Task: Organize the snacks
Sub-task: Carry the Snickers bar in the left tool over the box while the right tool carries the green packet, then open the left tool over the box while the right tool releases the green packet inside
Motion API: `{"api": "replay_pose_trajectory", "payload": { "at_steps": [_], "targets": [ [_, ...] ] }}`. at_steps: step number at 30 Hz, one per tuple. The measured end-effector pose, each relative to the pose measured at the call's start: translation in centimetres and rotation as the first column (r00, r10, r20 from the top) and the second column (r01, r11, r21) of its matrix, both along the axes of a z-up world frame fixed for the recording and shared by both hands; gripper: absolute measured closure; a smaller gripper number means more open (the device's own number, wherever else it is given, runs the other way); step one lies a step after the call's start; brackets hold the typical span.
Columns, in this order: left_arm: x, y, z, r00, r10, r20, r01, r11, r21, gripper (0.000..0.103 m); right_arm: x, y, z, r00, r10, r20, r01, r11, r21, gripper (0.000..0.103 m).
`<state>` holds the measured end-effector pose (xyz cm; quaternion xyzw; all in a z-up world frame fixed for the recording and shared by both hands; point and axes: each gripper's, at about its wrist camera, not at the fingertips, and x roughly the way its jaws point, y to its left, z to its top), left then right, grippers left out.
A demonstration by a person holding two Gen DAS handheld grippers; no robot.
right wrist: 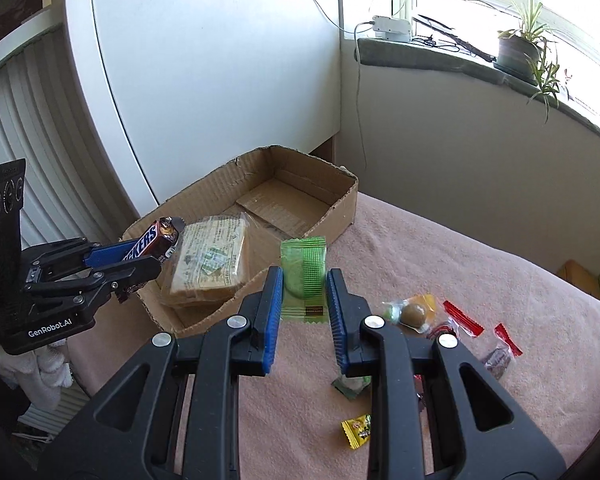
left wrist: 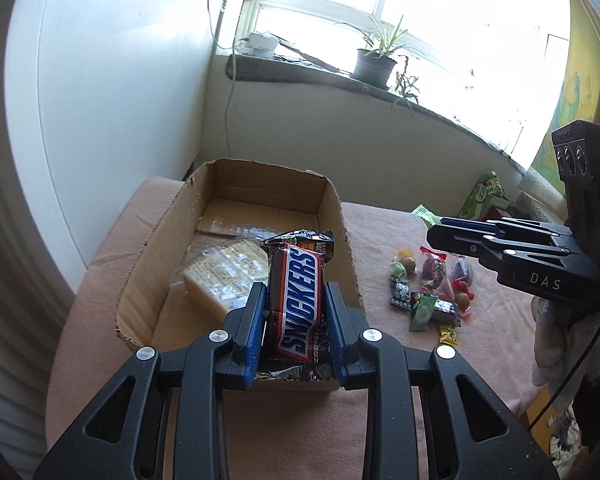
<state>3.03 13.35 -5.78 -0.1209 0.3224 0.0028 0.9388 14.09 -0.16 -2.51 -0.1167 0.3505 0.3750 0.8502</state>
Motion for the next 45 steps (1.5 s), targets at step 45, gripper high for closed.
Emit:
{"api": "replay_pose_trajectory", "payload": {
  "at_steps": [45],
  "targets": [
    [0.9, 4.4, -0.6, 0.995, 0.096, -0.018, -0.096, 0.995, -0.004, 0.064, 3.4, 8.0, -2.8, 0.994, 0.099, -0.056, -0.102, 0.993, -0.052, 0.057]
  ]
}}
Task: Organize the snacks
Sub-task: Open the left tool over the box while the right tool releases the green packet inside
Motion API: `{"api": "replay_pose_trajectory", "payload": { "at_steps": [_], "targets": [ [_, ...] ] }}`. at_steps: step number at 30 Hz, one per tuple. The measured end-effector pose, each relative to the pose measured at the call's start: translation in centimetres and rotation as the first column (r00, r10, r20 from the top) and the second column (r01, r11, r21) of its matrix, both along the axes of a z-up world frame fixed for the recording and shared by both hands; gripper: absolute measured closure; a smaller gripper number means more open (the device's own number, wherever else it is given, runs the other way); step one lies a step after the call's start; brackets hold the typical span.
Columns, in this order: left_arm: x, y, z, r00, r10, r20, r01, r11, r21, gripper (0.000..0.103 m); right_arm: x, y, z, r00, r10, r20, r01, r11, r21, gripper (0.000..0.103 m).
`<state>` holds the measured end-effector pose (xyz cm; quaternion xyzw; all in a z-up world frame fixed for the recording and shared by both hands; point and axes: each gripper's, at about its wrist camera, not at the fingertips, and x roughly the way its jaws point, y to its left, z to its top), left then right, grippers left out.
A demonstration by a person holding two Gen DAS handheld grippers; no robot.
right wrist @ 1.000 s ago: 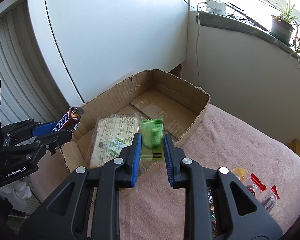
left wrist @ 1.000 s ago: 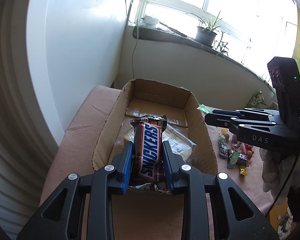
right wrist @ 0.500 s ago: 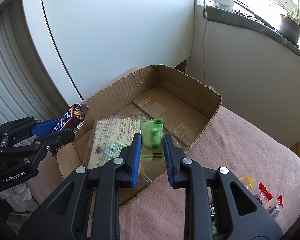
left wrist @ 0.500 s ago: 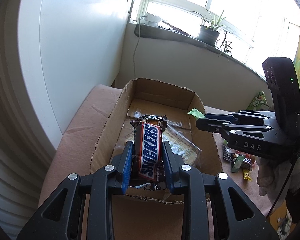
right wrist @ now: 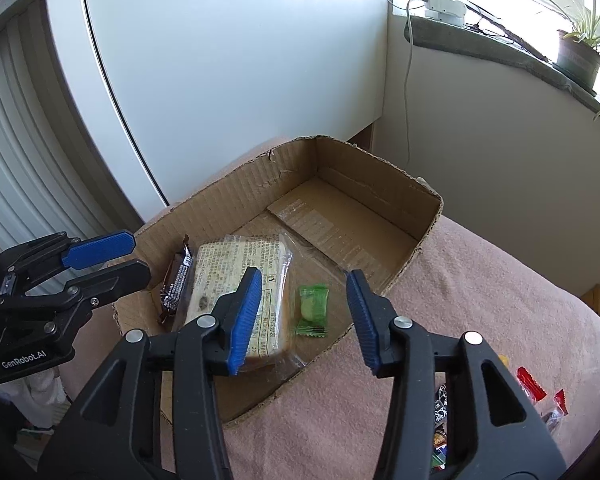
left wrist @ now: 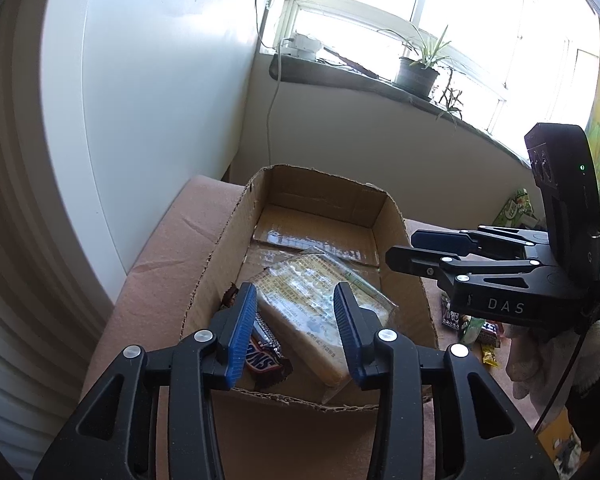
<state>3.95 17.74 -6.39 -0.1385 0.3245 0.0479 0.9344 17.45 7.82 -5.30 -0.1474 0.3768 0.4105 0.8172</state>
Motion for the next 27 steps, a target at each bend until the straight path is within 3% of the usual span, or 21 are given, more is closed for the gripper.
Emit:
{"api": "replay_pose_trajectory", "payload": {
  "at_steps": [3, 4, 5, 7, 11, 12, 15, 16, 27],
  "targets": [
    [-0.1, -0.2, 0.1, 1.000, -0.001, 0.000, 0.001, 1.000, 0.000, 0.064, -0.1, -0.4, 0.1, 1.000, -0.011, 0.009, 0.011, 1.000, -0.002, 0.056],
    [-0.1, -0.3, 0.1, 1.000, -0.002, 0.001, 0.002, 1.000, 0.000, 0.064, -0.1, -0.5, 0.2, 1.000, -0.018, 0.010, 0.018, 1.000, -0.002, 0.049],
    [-0.2, -0.4, 0.2, 1.000, -0.003, 0.002, 0.003, 1.000, -0.001, 0.064, -0.1, -0.7, 0.3, 1.000, -0.026, 0.010, 0.026, 1.000, 0.000, 0.033],
    [-0.3, -0.6, 0.4, 1.000, -0.008, 0.008, 0.008, 1.000, -0.003, 0.064, -0.2, -1.4, 0.6, 0.999, -0.043, 0.015, 0.043, 0.999, 0.018, 0.020],
    [-0.6, -1.6, 0.7, 1.000, -0.025, 0.018, 0.025, 1.000, 0.003, 0.064, -0.2, -2.6, 1.2, 0.997, -0.073, 0.023, 0.072, 0.997, 0.038, 0.019],
    [-0.6, -1.8, 0.9, 0.999, -0.029, 0.019, 0.029, 1.000, 0.006, 0.061, -0.2, -2.9, 1.3, 0.997, -0.079, 0.025, 0.078, 0.996, 0.038, 0.019],
    [-0.9, -2.7, 1.2, 0.999, -0.035, 0.033, 0.034, 0.999, 0.011, 0.036, -0.2, -4.0, 1.5, 0.996, -0.092, 0.022, 0.091, 0.995, 0.045, 0.019],
    [-1.0, -3.1, 1.3, 0.999, -0.035, 0.038, 0.035, 0.999, 0.014, 0.034, -0.3, -4.5, 1.6, 0.995, -0.098, 0.021, 0.097, 0.994, 0.050, 0.019],
    [-0.7, -7.6, 1.8, 0.993, -0.102, 0.066, 0.102, 0.995, 0.005, 0.034, -0.2, -11.3, 3.0, 0.983, -0.183, 0.012, 0.181, 0.979, 0.088, 0.019]
  ]
}}
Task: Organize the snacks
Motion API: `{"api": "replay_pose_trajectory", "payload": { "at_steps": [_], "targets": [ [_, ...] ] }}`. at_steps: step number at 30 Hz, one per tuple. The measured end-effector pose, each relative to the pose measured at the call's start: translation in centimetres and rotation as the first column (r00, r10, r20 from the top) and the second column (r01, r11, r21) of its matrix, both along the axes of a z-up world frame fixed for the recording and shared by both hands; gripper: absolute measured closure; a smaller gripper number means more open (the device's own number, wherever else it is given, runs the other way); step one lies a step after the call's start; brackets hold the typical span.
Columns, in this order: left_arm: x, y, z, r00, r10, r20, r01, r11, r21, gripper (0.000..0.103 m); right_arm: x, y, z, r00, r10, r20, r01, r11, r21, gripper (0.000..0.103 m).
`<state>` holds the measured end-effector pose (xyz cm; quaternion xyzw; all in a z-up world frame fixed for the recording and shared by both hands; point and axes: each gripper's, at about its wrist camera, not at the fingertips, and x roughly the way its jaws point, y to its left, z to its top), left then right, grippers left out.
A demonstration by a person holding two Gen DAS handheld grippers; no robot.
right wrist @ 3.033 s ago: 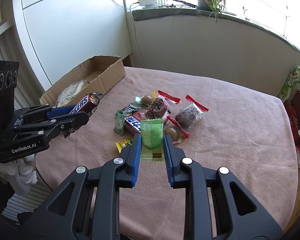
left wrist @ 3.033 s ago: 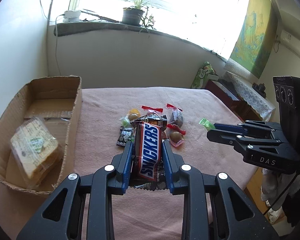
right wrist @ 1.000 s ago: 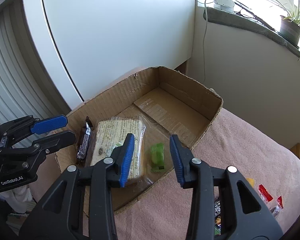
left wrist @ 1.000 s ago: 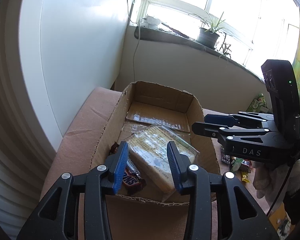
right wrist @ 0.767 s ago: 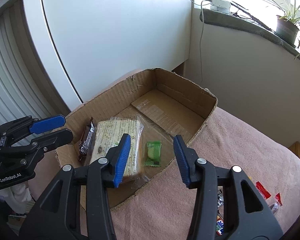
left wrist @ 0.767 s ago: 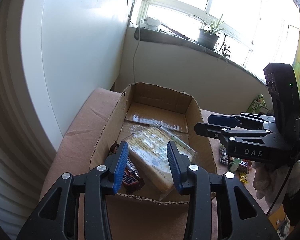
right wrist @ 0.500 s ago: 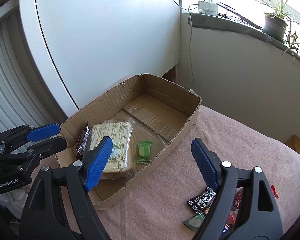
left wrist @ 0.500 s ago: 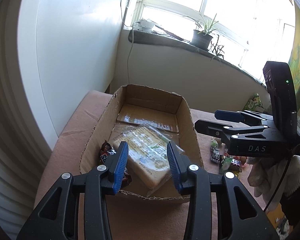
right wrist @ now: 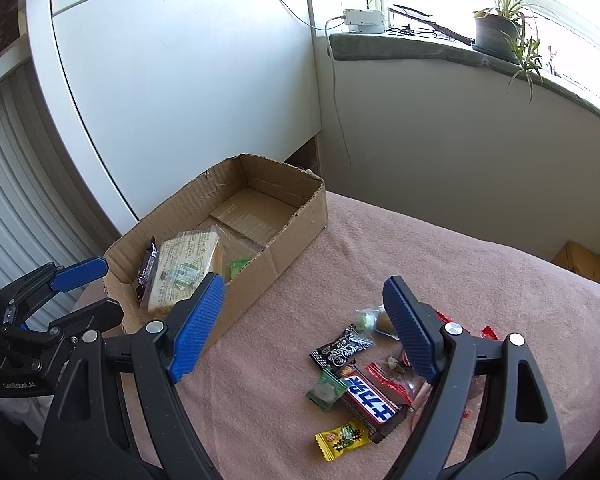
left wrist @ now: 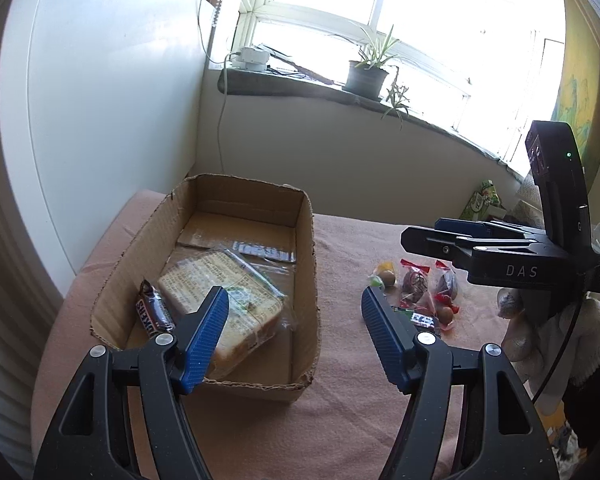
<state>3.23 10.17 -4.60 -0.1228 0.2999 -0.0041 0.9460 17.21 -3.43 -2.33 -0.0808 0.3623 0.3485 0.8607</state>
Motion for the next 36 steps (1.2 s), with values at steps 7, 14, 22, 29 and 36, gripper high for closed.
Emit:
{"api": "replay_pose_trajectory", "payload": {
  "at_steps": [7, 14, 22, 29, 36],
  "targets": [
    [0.8, -2.6, -0.3, 0.999, -0.051, -0.004, 0.051, 0.999, -0.014, 0.034, 0.2, -5.1, -0.1, 0.998, -0.066, -0.005, 0.066, 0.998, 0.002, 0.019],
    [1.4, -4.7, -0.9, 0.996, -0.082, -0.022, 0.081, 0.996, -0.029, 0.034, 1.3, -10.3, -1.4, 0.988, -0.147, -0.035, 0.147, 0.989, -0.012, 0.019],
    [2.3, -7.2, -1.8, 0.990, -0.130, -0.050, 0.128, 0.991, -0.044, 0.034, 2.3, -14.4, -3.6, 0.975, -0.203, -0.086, 0.201, 0.979, -0.037, 0.019],
    [2.9, -9.3, -3.0, 0.979, -0.183, -0.085, 0.179, 0.982, -0.054, 0.034, 1.5, -15.0, -5.2, 0.975, -0.181, -0.133, 0.179, 0.984, -0.026, 0.029],
    [3.8, -11.8, -4.3, 0.952, -0.272, -0.137, 0.270, 0.962, -0.036, 0.056, 0.3, -13.4, -6.7, 0.979, -0.097, -0.181, 0.093, 0.995, -0.029, 0.061]
  ]
}}
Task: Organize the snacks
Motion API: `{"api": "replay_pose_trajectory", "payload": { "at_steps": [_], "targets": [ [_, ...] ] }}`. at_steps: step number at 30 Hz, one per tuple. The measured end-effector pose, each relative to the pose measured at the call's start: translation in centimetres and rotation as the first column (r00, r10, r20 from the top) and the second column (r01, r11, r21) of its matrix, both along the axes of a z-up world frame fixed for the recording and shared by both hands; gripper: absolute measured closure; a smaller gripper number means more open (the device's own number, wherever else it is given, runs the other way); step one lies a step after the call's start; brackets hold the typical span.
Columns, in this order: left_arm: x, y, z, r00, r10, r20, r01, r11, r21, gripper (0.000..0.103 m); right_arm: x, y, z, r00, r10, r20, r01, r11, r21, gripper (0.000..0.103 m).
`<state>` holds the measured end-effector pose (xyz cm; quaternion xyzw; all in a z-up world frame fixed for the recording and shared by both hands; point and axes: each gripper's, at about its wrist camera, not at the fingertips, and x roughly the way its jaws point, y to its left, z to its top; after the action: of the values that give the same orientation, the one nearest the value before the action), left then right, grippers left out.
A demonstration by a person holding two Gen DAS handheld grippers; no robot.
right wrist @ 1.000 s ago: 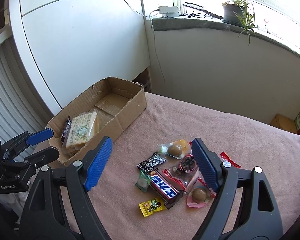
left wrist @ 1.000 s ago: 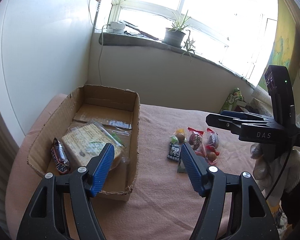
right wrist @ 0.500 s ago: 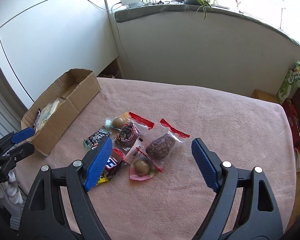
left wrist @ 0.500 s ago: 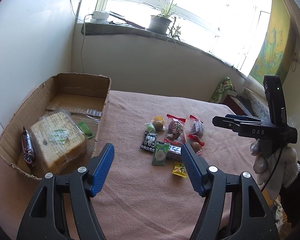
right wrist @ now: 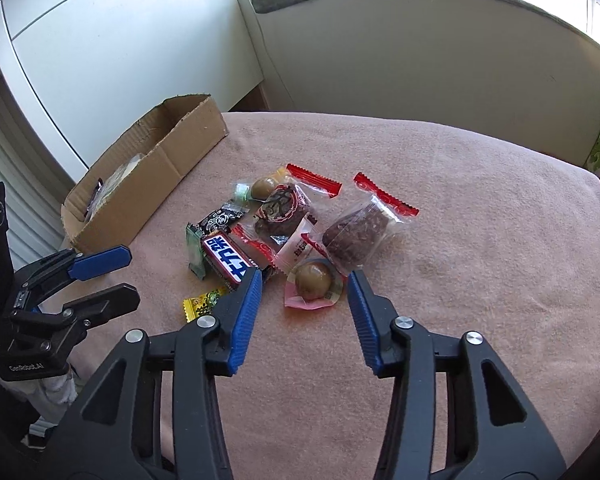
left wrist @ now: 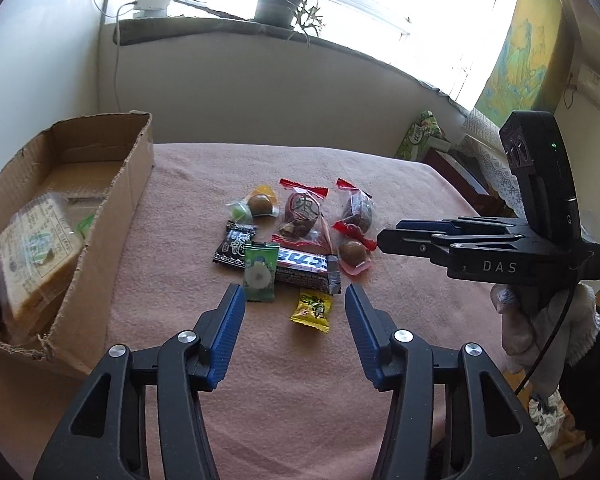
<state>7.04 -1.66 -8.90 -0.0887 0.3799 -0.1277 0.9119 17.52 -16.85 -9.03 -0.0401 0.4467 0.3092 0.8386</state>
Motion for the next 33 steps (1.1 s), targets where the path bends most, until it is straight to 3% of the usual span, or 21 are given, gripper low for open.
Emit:
{"api": "replay_pose_trajectory", "payload": {
  "at_steps": [5, 8, 20, 26, 30, 33],
  "targets": [
    [0.8, -1.9, -1.0, 0.998, -0.062, -0.032, 0.064, 0.997, 0.039, 0.060, 0.3, 1.2, -1.7, 0.999, 0.025, -0.030, -0.026, 0.999, -0.026, 0.065],
    [1.3, -2.4, -1.6, 0.996, -0.076, -0.046, 0.078, 0.996, 0.048, 0.060, 0.8, 1.5, -2.3, 0.999, 0.021, -0.045, -0.022, 0.999, -0.035, 0.073],
    [2.6, -3.1, -3.2, 0.989, -0.113, -0.099, 0.119, 0.991, 0.061, 0.060, 2.5, 2.5, -3.9, 0.999, 0.005, -0.050, -0.011, 0.994, -0.106, 0.074],
    [2.7, -3.4, -3.9, 0.987, -0.121, -0.105, 0.129, 0.989, 0.070, 0.060, 2.5, 3.3, -3.8, 1.000, 0.021, -0.008, -0.022, 0.988, -0.153, 0.074],
    [2.7, -3.1, -4.0, 0.989, -0.108, -0.103, 0.114, 0.992, 0.059, 0.078, 2.1, 3.6, -3.7, 0.999, 0.033, 0.013, -0.031, 0.985, -0.170, 0.076],
    [2.5, -2.8, -4.0, 0.989, -0.111, -0.101, 0.117, 0.992, 0.056, 0.078, 2.1, 3.6, -3.6, 0.999, 0.033, 0.012, -0.031, 0.986, -0.165, 0.076]
  ]
}}
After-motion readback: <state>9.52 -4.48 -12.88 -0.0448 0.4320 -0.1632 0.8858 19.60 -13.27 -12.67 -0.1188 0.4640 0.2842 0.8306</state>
